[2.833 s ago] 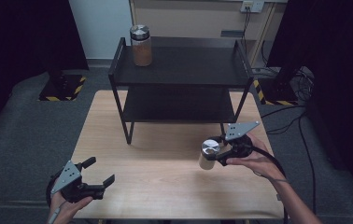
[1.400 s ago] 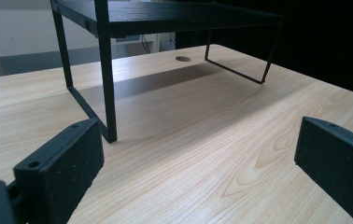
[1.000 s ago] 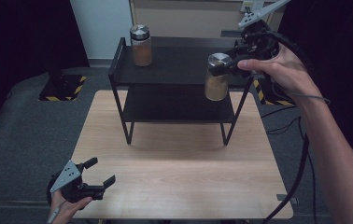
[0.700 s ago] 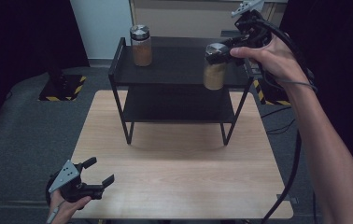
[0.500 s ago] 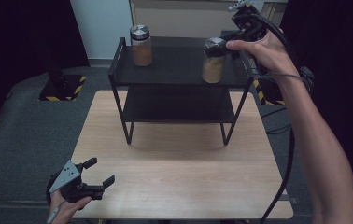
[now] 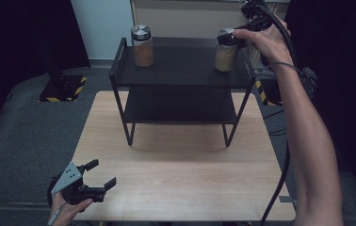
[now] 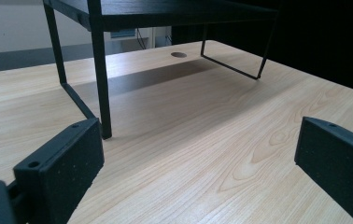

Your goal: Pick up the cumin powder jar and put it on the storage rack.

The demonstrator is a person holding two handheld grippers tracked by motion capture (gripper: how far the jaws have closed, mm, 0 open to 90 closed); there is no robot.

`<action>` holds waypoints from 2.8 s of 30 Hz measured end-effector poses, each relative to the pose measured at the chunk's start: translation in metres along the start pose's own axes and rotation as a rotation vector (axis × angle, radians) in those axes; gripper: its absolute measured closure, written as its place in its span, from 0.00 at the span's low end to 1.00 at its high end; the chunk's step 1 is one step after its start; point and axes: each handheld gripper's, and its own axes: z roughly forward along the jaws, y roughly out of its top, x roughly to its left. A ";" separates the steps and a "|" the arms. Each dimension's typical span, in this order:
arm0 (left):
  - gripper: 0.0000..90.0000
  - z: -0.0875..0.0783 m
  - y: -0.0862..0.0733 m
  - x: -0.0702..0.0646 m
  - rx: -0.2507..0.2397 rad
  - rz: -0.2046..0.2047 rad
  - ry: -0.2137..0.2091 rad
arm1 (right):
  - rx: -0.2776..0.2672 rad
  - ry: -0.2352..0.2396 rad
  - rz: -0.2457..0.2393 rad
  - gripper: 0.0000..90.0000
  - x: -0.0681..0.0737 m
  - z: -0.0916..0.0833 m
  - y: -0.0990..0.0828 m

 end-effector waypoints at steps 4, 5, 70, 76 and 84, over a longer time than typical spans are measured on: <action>0.00 0.000 0.000 0.000 0.001 -0.003 0.000 | -0.012 -0.056 0.033 0.39 -0.003 0.002 -0.004; 0.00 0.000 0.000 0.001 0.001 -0.003 0.000 | -0.020 -0.063 0.044 0.39 -0.005 0.003 -0.006; 0.00 0.001 0.000 -0.007 -0.001 0.011 0.015 | -0.413 0.137 -0.093 0.02 0.035 -0.079 -0.196; 0.00 0.001 0.000 -0.007 -0.002 0.006 0.017 | -0.426 0.166 -0.100 0.02 0.042 -0.079 -0.225; 0.00 0.001 0.000 -0.008 -0.001 0.014 0.017 | -0.417 0.187 -0.106 0.02 0.055 -0.075 -0.256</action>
